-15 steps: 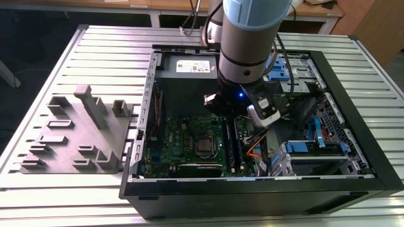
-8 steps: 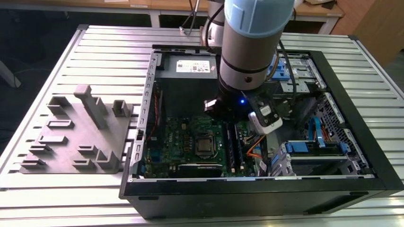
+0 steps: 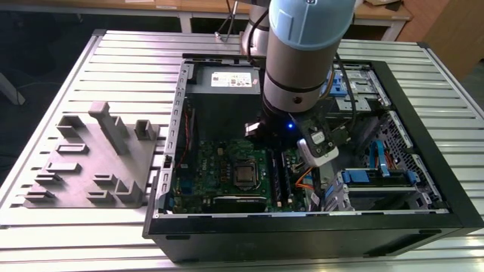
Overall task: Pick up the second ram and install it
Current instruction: 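Press down the second ram until it locks into place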
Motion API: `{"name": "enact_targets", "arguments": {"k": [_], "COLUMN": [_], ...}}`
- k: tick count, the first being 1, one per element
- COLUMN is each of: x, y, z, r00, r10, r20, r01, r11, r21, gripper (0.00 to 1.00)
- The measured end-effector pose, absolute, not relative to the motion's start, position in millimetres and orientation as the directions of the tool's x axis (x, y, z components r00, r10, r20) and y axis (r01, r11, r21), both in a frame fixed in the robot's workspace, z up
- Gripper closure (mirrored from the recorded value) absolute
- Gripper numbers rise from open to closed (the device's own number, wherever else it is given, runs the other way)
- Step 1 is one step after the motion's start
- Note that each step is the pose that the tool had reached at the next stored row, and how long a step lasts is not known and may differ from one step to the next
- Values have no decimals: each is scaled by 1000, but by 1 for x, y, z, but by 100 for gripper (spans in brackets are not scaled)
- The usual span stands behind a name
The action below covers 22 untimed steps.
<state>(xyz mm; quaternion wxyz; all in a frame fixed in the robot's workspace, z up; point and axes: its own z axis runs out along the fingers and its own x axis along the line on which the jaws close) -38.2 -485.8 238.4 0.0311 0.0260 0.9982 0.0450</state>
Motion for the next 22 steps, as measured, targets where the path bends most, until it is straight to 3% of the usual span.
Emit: {"name": "enact_targets", "arguments": {"k": [10, 22], "x": [-38, -38], "y": [-491, -508], "z": [237, 234], "r00": [-996, -997], "r10": [59, 52], "r20": [-62, -62], "r01": [56, 49], "r11": [997, 997], "r21": [58, 51], "gripper": [93, 93]}}
